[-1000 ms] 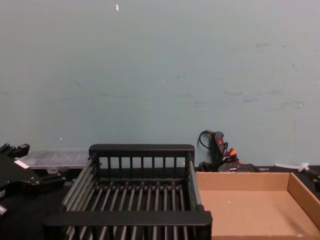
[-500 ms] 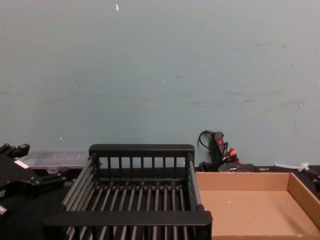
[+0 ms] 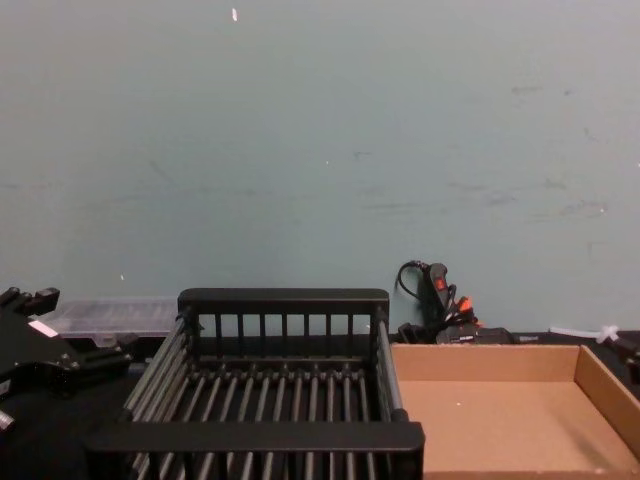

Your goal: Pick up the white tape and place it into the black box , Pick up the silver tape and place it into the brown box.

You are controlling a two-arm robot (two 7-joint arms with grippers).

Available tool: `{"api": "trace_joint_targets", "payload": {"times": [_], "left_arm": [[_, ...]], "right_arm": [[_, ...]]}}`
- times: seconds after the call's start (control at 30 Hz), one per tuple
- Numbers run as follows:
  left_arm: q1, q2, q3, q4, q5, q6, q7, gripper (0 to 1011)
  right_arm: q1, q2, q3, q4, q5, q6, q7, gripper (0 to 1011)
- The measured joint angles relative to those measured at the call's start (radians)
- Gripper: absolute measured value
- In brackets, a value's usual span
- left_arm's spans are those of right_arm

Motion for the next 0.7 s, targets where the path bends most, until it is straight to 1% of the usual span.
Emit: {"api": "trace_joint_targets", "payload": {"times": [0.7], "left_arm": [[0.000,0.000,0.000,0.000,0.000,0.000,0.000,1001]], "right_arm": [[0.000,0.000,0.000,0.000,0.000,0.000,0.000,1000]]}}
